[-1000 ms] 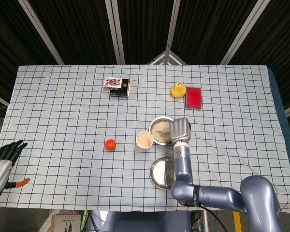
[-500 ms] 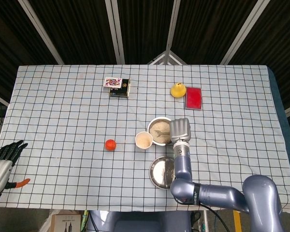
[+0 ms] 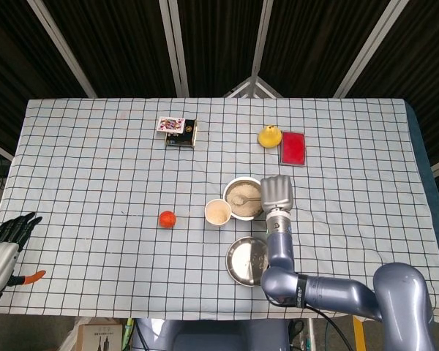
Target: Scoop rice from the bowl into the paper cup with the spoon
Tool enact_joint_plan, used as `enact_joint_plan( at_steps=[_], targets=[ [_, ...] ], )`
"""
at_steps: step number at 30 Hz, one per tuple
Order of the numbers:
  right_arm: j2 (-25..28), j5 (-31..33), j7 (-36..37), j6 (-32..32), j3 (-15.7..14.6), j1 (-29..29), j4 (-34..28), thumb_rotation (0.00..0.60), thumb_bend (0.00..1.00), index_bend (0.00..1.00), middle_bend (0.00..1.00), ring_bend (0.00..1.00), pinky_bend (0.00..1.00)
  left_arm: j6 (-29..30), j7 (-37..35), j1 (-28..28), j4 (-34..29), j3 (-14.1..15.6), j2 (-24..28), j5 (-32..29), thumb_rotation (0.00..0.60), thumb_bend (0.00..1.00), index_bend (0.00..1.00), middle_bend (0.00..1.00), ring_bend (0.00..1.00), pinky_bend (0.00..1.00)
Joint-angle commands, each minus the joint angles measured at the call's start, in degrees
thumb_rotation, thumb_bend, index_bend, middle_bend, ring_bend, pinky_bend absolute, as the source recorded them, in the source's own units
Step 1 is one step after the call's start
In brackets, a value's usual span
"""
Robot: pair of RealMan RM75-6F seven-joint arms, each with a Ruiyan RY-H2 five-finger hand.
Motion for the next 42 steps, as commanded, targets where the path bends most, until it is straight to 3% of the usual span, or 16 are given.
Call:
enact_joint_plan(
  at_steps=[1, 42],
  targets=[
    [0.50, 0.25, 0.32, 0.21, 0.06, -0.03, -0.42, 0.600, 0.68, 0.66, 0.97, 1.00, 1.00, 0.00, 0.01, 0.02, 0.00, 0.01, 0.00, -0.04, 0.600, 0.00, 0.00, 0.00, 0.00, 0.00],
    [7.67, 9.65, 1.91, 4.27, 3.02, 2.00, -10.68, 0.600, 0.69, 0.66, 0.97, 1.00, 1.00, -0.28, 0.54, 0.04, -0.24, 0.04, -0.01, -0.42, 0.600, 0.00, 0.00, 0.00, 0.00, 0.00]
  ],
)
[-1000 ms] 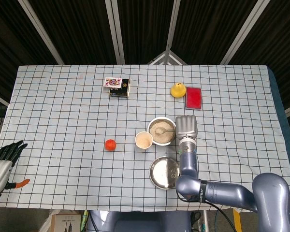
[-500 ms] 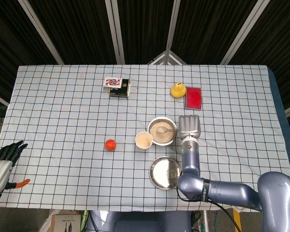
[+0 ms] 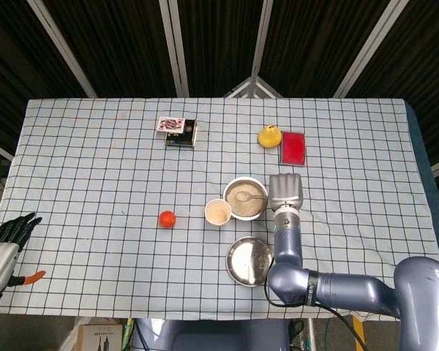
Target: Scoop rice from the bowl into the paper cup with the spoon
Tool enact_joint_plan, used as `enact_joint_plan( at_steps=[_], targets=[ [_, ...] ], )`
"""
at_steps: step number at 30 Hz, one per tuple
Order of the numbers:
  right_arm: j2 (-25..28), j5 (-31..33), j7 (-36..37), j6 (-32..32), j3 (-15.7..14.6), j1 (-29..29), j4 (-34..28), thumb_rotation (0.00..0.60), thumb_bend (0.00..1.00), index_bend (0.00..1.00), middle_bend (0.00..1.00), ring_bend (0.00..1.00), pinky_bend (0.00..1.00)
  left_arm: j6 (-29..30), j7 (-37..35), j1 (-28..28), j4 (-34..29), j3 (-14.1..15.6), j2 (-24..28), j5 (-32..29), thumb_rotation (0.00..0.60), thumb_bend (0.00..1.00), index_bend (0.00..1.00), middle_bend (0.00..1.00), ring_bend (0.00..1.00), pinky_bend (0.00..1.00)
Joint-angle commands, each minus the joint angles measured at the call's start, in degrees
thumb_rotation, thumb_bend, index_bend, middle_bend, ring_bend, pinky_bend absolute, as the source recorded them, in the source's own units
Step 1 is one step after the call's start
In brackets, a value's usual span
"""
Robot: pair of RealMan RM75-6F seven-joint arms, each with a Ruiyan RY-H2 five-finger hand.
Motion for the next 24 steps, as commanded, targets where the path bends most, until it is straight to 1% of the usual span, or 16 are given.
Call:
enact_joint_plan(
  at_steps=[1, 6, 17, 24],
  targets=[
    [0.30, 0.45, 0.05, 0.59, 0.26, 0.37, -0.83, 0.600, 0.69, 0.66, 0.97, 1.00, 1.00, 0.00, -0.04, -0.01, 0.00, 0.01, 0.01, 0.02, 0.600, 0.00, 0.00, 0.00, 0.00, 0.00],
    [0.61, 1.38, 0.26, 1.61, 0.85, 1.00, -2.06, 0.600, 0.69, 0.66, 0.97, 1.00, 1.00, 0.06, -0.16, 0.01, 0.05, 0.04, 0.03, 0.16, 0.600, 0.00, 0.00, 0.00, 0.00, 0.00],
    [0.93, 2.20, 0.83, 2.23, 0.47, 1.73, -2.87, 0.600, 0.69, 0.66, 0.97, 1.00, 1.00, 0.15, -0.21, 0.07, 0.06, 0.07, 0.06, 0.19, 0.600, 0.00, 0.00, 0.00, 0.00, 0.00],
    [1.52, 3.27, 0.74, 3.54, 1.13, 2.44, -4.41, 0.600, 0.69, 0.66, 0.97, 1.00, 1.00, 0.21, -0.17, 0.10, 0.02, 0.07, 0.07, 0.23, 0.600, 0.00, 0.00, 0.00, 0.00, 0.00]
  ],
)
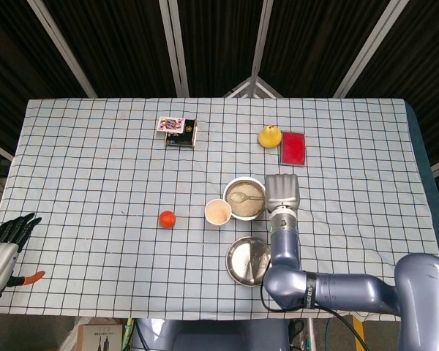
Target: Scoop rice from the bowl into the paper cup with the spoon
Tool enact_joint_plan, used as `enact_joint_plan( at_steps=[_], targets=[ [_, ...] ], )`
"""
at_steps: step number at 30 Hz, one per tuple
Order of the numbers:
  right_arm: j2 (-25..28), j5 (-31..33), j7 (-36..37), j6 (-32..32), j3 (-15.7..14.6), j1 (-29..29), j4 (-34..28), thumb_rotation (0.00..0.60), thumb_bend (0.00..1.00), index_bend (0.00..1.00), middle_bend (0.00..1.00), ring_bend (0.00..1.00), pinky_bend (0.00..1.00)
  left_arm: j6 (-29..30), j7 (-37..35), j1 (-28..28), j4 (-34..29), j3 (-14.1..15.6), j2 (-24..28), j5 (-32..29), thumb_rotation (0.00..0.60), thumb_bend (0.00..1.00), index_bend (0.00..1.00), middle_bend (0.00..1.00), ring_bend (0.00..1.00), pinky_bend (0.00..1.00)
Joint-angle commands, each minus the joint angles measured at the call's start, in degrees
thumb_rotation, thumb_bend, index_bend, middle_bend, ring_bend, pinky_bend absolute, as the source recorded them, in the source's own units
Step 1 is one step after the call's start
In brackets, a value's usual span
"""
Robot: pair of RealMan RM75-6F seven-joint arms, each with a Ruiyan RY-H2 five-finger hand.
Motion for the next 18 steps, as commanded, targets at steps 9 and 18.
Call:
enact_joint_plan(
  at_steps=[9, 18],
  targets=[
    [0.73, 0.28, -1.15, 3.55, 0.31, 1.70, -3.03, 0.600, 0.69, 0.67, 0.97, 1.00, 1.00, -0.03, -0.35, -0.03, 0.02, 0.08, 0.09, 0.20, 0.600, 0.00, 0.00, 0.00, 0.00, 0.00],
    [-0.52, 1.88, -3.07, 6.80, 0.90, 3.90, -4.87, 0.600, 0.69, 0.67, 0.97, 1.00, 1.00, -0.17, -1.00, -0.10, 0.07, 0.12, 0.25, 0.31, 0.600, 0.00, 0.00, 0.00, 0.00, 0.00]
  ],
)
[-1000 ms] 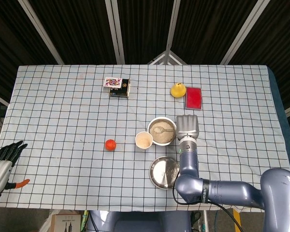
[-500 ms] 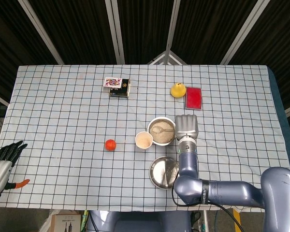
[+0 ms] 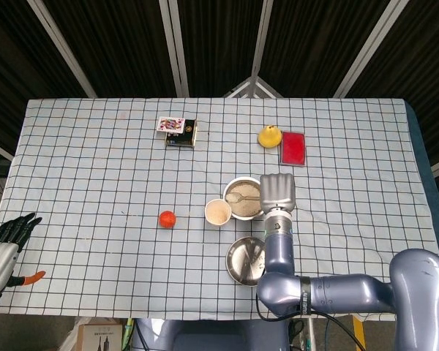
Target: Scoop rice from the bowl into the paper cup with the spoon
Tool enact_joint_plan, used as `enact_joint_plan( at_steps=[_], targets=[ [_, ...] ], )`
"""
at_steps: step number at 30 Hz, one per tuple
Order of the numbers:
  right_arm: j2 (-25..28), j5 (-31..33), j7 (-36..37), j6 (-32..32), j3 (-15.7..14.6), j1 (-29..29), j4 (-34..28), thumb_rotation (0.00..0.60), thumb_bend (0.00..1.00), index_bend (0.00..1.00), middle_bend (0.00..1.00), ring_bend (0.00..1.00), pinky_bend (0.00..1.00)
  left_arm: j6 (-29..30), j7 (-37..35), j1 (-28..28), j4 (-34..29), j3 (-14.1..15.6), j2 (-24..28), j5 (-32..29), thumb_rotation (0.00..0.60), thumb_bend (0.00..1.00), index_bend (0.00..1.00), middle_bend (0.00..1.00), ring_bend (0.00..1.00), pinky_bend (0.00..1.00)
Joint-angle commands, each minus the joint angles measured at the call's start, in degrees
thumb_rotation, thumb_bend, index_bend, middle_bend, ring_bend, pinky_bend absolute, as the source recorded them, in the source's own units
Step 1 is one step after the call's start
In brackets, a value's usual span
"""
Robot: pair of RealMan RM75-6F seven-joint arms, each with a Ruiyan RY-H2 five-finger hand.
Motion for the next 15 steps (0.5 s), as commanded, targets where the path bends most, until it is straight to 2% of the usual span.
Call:
enact_joint_plan(
  at_steps=[1, 15],
  targets=[
    [-0.64, 0.47, -0.49, 0.85, 0.21, 0.70, -0.42, 0.600, 0.69, 0.67, 0.97, 1.00, 1.00, -0.08, -0.16, -0.03, -0.01, 0.02, 0.06, 0.01, 0.600, 0.00, 0.00, 0.00, 0.00, 0.00],
    [-4.86, 2.61, -3.67, 4.30, -0.51, 3.56, 0.94, 0.600, 0.69, 0.67, 0.97, 1.00, 1.00, 0.18, -0.94, -0.01, 0.21, 0.01, 0.13, 0.33, 0.600, 0.00, 0.00, 0.00, 0.00, 0.00]
  ],
)
